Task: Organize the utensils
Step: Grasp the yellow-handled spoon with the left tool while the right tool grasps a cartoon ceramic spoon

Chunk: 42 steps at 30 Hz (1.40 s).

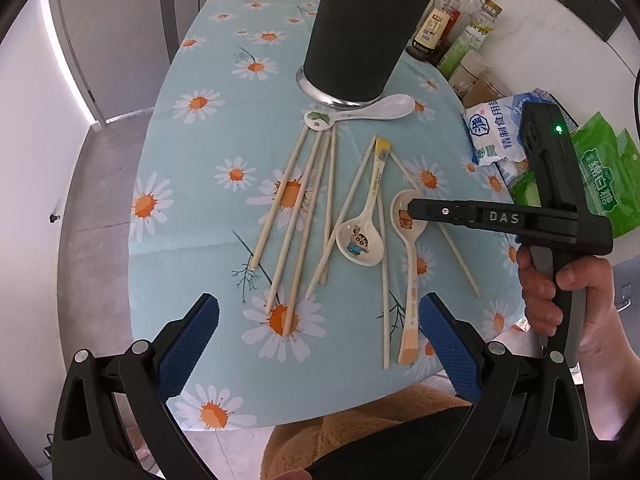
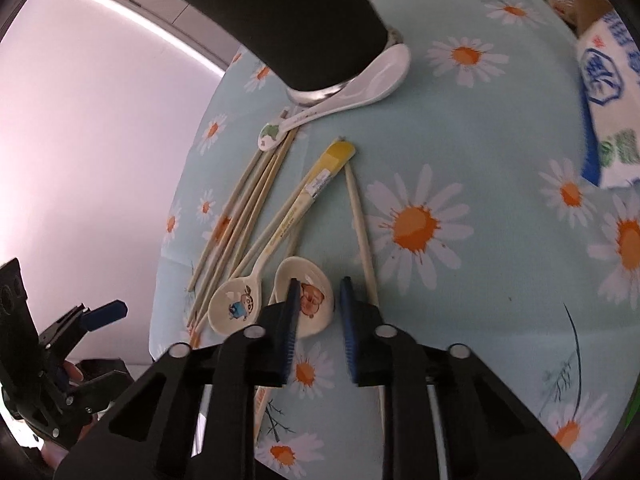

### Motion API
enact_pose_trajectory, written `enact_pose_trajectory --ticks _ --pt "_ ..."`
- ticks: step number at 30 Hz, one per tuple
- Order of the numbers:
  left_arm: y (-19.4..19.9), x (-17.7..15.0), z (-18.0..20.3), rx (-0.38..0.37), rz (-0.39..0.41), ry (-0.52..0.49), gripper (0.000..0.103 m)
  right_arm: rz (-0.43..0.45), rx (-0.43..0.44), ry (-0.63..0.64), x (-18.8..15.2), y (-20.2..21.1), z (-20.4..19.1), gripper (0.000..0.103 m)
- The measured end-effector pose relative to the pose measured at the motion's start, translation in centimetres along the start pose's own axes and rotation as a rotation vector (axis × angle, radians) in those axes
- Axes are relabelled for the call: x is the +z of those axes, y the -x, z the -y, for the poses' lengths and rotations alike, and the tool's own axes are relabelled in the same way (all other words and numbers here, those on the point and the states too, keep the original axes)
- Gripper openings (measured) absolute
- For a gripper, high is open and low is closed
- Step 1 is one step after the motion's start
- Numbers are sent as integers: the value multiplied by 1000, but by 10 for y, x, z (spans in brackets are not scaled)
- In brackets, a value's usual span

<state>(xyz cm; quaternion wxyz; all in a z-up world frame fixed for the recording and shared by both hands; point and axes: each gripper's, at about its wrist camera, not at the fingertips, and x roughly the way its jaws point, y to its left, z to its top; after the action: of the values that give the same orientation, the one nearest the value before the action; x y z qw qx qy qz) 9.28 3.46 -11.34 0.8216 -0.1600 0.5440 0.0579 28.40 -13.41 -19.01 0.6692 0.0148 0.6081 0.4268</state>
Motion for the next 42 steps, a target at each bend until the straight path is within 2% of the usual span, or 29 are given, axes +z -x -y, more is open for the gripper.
enact_pose_trajectory --ticks 2,10,12,19,22,24,26,32,34,36,39,42 --pt "-4 1 2 -3 -6 -3 97 -1 -18 25 2 -1 -1 9" --pt "-22 8 0 -43 -46 -3 96 5 -15 87 5 -2 -4 5" --pt "-24 13 1 -45 -48 -20 96 13 -5 111 5 -1 -7 5" --pt "-39 41 18 -51 -52 -139 96 72 -68 184 0 35 -18 5" --pt "-47 53 31 -60 -61 -199 88 109 -97 197 -2 53 -20 5" --pt "-55 62 43 -67 -68 -254 76 139 -112 189 -3 70 -19 5" --pt "-62 69 51 -67 -78 -291 69 166 -127 180 -5 84 -15 5" --pt "-86 87 62 -94 -130 -324 43 224 -151 147 -9 110 -6 5" --pt "-93 90 62 -89 -147 -330 41 233 -151 134 -11 116 -1 5" --pt "-99 93 62 -86 -162 -330 31 236 -149 128 -12 119 2 5" --pt "-107 95 65 -85 -186 -342 25 236 -141 120 -13 118 4 5" --pt "-115 96 69 -58 -201 -359 24 233 -135 117 -12 118 7 5"
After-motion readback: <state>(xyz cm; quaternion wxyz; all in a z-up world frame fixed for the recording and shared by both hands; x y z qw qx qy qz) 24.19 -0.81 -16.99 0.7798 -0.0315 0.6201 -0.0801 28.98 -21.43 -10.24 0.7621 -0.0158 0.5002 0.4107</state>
